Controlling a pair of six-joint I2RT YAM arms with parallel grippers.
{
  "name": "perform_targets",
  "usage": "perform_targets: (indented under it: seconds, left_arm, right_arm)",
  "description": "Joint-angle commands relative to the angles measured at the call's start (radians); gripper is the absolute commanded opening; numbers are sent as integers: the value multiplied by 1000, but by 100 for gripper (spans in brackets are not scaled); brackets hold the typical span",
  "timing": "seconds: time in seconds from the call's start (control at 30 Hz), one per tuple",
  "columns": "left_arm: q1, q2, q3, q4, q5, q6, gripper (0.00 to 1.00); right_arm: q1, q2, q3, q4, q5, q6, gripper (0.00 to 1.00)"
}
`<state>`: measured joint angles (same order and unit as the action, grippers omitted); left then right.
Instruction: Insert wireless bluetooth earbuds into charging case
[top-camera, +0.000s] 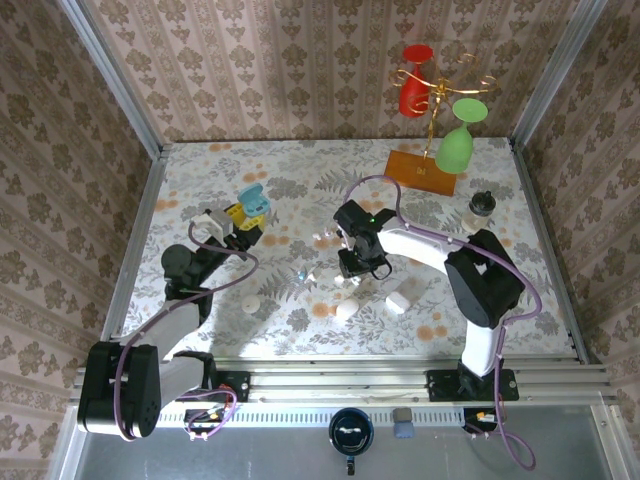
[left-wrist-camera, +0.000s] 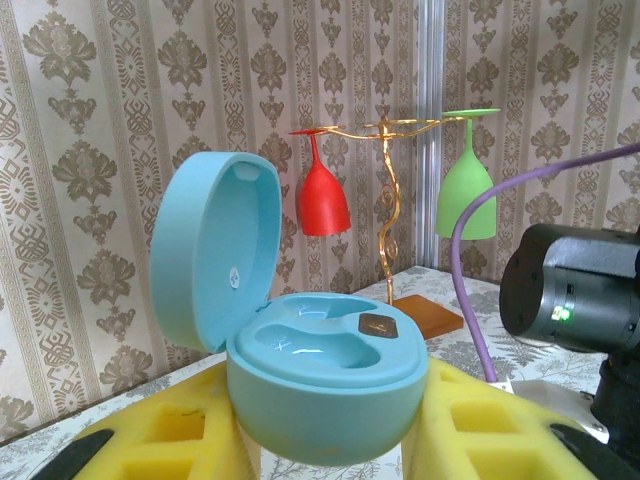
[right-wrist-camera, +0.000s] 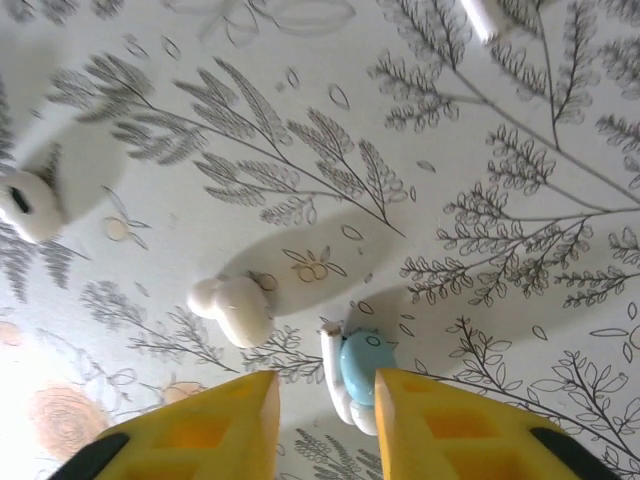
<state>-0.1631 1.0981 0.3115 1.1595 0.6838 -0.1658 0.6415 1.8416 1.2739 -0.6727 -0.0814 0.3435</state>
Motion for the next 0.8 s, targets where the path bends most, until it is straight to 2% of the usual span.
perform_targets:
  seconds: [0.0, 0.13, 0.4, 0.77]
  left_arm:
    - [-5, -10, -6, 41, 8, -18, 24]
    - [-5, -11, -9, 40, 8, -18, 24]
    - [-6, -12, -8, 40, 8, -18, 24]
    - [-7, -14, -8, 37, 3, -17, 24]
  right_arm:
    - [-12, -10, -18, 5, -3, 7, 31]
    - [-20, 8, -22, -8, 22, -1, 36]
    - [-42, 63, -23, 2, -58, -15, 34]
    - [-43, 45, -25, -14, -51, -8, 19]
